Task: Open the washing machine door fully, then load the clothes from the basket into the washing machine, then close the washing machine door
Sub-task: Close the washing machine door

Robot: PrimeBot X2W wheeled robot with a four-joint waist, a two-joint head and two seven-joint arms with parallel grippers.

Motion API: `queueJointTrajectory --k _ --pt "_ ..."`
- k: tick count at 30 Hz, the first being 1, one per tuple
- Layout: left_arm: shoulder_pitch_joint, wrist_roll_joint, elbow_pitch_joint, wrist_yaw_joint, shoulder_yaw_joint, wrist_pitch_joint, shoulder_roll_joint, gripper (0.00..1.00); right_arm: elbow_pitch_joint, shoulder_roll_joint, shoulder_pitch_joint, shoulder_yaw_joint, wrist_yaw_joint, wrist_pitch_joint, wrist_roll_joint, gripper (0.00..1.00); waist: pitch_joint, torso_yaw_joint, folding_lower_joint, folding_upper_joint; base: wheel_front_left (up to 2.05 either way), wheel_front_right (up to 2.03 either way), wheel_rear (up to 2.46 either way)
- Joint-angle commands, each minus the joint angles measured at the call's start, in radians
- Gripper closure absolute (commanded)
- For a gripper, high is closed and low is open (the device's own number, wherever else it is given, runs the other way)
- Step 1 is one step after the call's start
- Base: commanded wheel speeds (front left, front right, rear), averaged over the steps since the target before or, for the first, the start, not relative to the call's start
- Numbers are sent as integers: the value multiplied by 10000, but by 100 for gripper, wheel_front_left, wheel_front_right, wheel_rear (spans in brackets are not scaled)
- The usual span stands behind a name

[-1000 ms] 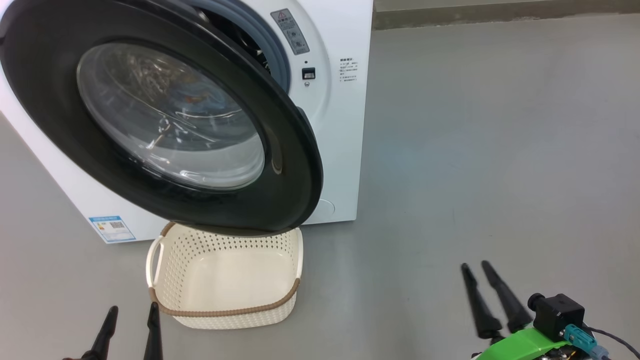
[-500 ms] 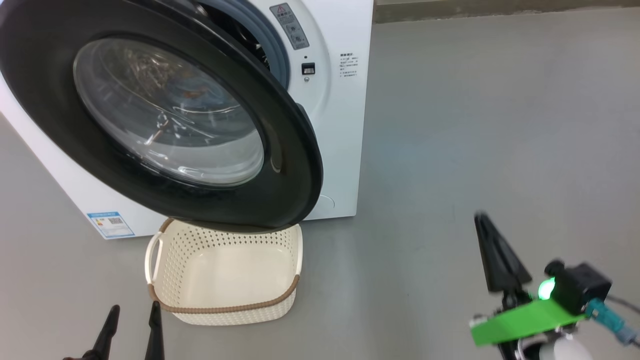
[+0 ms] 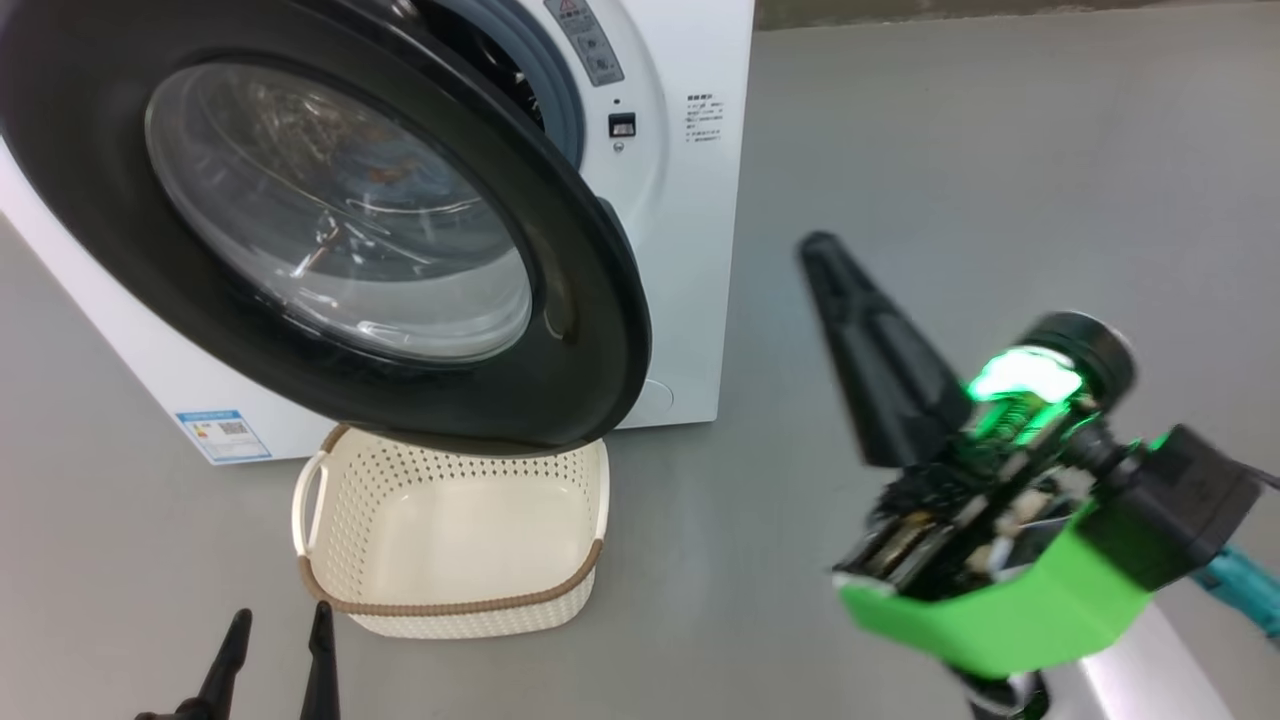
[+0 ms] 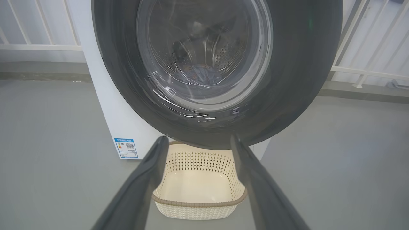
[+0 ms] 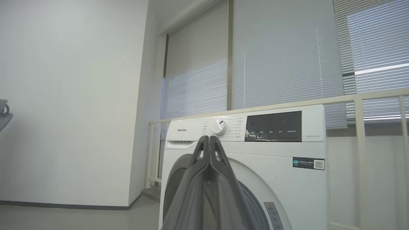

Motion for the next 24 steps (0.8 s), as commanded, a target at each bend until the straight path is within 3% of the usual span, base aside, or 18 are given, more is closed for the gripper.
queueJointTrajectory --k 1,6,14,18,24 --pt "-365 -62 -178 47 272 -65 64 0 -406 -26 -537 728 16 -44 185 100 60 56 0 -1 0 0 0" --pt "-533 -102 -147 35 123 -65 64 0 -224 -387 -1190 2449 16 139 614 100 250 267 0 -1 0 0 0" --pt "-930 -193 -170 53 -258 -65 64 0 1039 -789 -1825 5187 16 516 1281 100 705 908 0 -1 0 0 0" --pt "-1107 -312 -192 82 -441 -65 64 0 1668 -853 -1924 5758 16 446 1453 100 983 1262 0 -1 0 0 0" --pt "-1288 -424 -240 109 -646 -65 64 0 2324 -915 -2032 5836 16 380 1525 100 1413 1600 0 -1 0 0 0"
